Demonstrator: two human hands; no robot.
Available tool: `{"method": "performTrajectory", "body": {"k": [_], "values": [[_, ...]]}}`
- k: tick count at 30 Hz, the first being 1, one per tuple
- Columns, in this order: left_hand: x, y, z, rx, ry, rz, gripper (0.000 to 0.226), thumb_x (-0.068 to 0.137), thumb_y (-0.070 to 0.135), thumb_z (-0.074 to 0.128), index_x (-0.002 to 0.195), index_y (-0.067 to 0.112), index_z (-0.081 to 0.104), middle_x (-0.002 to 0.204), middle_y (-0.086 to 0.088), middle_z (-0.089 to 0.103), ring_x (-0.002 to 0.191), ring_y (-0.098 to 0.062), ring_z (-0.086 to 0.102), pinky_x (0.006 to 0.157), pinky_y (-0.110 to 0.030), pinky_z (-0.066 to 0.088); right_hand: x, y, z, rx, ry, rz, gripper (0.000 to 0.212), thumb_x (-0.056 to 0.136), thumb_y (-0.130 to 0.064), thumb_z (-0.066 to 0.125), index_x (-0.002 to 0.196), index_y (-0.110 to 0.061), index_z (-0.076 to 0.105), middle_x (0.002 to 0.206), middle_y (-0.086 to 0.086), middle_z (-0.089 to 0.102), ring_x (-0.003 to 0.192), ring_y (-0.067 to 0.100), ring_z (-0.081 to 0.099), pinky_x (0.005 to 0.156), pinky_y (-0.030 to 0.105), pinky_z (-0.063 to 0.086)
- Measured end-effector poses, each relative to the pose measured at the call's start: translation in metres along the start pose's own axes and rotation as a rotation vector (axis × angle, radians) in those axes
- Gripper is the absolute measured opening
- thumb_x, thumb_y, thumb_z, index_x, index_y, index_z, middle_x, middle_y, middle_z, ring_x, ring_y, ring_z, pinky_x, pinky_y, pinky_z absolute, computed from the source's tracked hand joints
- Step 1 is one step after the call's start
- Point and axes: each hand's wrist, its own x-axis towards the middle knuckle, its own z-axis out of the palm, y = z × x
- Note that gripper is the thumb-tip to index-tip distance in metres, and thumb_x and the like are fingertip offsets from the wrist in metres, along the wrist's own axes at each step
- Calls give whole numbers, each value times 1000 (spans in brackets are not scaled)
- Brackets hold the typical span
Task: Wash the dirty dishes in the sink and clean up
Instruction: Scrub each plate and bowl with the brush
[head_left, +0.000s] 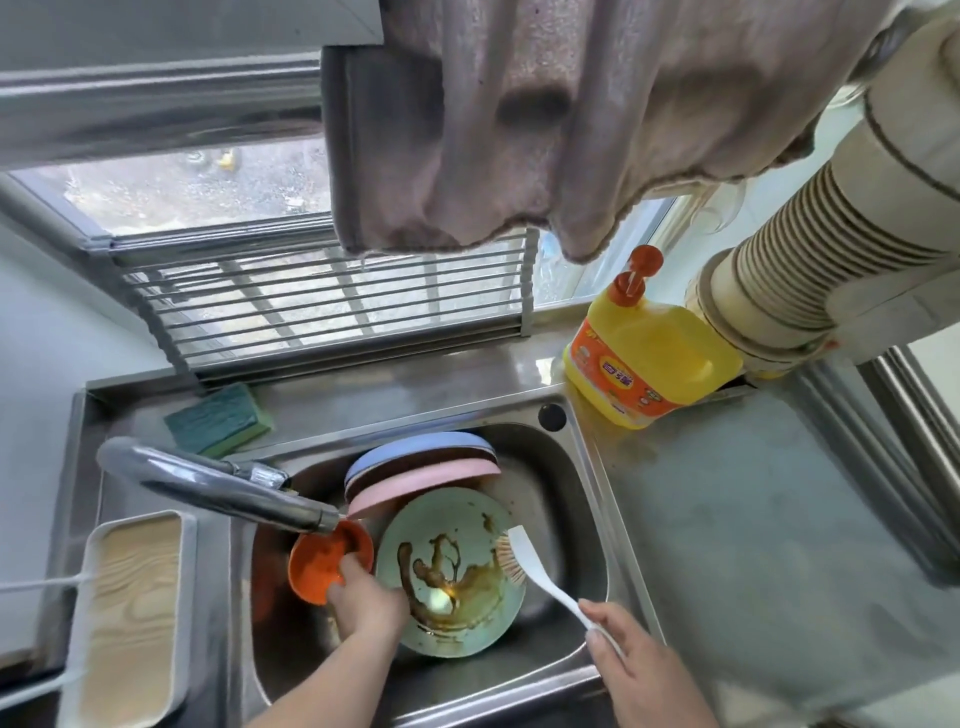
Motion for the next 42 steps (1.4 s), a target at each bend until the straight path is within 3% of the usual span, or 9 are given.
{"method": "performTrajectory", "body": {"k": [4, 10, 14, 20, 23, 29, 32, 38, 42], "values": [[1, -4, 2, -23, 1, 20, 62, 86, 5, 69, 141, 16, 43, 132, -18, 52, 112, -43, 60, 97, -51, 54, -5, 3, 1, 9, -10, -28, 52, 99, -41, 60, 101, -88, 38, 92, -38, 63, 85, -8, 63, 75, 10, 47], [-6, -4, 15, 38, -66, 95, 54, 92, 9, 63, 144, 16, 47, 119, -13, 65, 107, -35, 65, 86, -42, 55, -16, 4, 3, 16, -22, 13, 29, 101, -46, 57, 105, -74, 53, 88, -39, 61, 84, -10, 62, 77, 14, 49], [-5, -4, 20, 52, -74, 61, 31, 95, 11, 64, 122, 17, 50, 113, -12, 65, 94, -27, 60, 86, -38, 53, -18, 6, 2, 26, -1, 15, 44, 100, -46, 57, 106, -84, 36, 86, -41, 61, 81, -10, 62, 72, 12, 47], [-14, 3, 14, -98, -144, 16, 34, 87, 15, 76, 108, 21, 49, 105, -7, 66, 101, -33, 66, 87, -41, 58, -18, 8, 1, 50, -2, 18, 45, 101, -43, 58, 111, -82, 37, 81, -38, 62, 75, -5, 62, 72, 11, 47], [-17, 6, 6, -112, -211, 42, 14, 89, 15, 67, 101, 19, 61, 96, -5, 69, 90, -27, 66, 80, -36, 58, -19, 13, 3, 66, 6, 17, 40, 101, -44, 58, 113, -78, 41, 72, -34, 62, 67, -4, 60, 74, 17, 49], [-28, 20, -10, -397, -485, -28, 27, 96, 6, 56, 115, 21, 69, 100, -9, 80, 96, -31, 75, 88, -49, 64, -24, 17, -4, 92, -7, -13, 23, 103, -40, 57, 111, -62, 58, 60, -20, 58, 60, 1, 57, 68, 18, 47], [-47, 32, -17, -347, -523, 178, 37, 96, 8, 58, 121, 34, 64, 112, 0, 77, 105, -24, 71, 94, -49, 61, -28, 16, -10, 99, 21, -25, 23, 103, -40, 57, 110, -62, 58, 65, -21, 61, 66, -1, 60, 65, 12, 44], [-102, 42, -43, 294, -390, 1023, 72, 96, 12, 63, 150, 53, 38, 127, 12, 40, 118, -7, 45, 110, -24, 41, -41, 19, -20, 60, 13, 20, 16, 103, -51, 49, 109, -65, 54, 90, -15, 72, 76, -3, 65, 69, 19, 48], [-120, 30, -57, 190, -429, 993, 69, 102, 14, 57, 146, 63, 35, 122, 11, 40, 117, -5, 45, 113, -24, 38, -53, 16, -16, 103, 30, 36, 16, 103, -47, 53, 109, -61, 57, 79, -26, 69, 70, -5, 64, 68, 20, 48]]}}
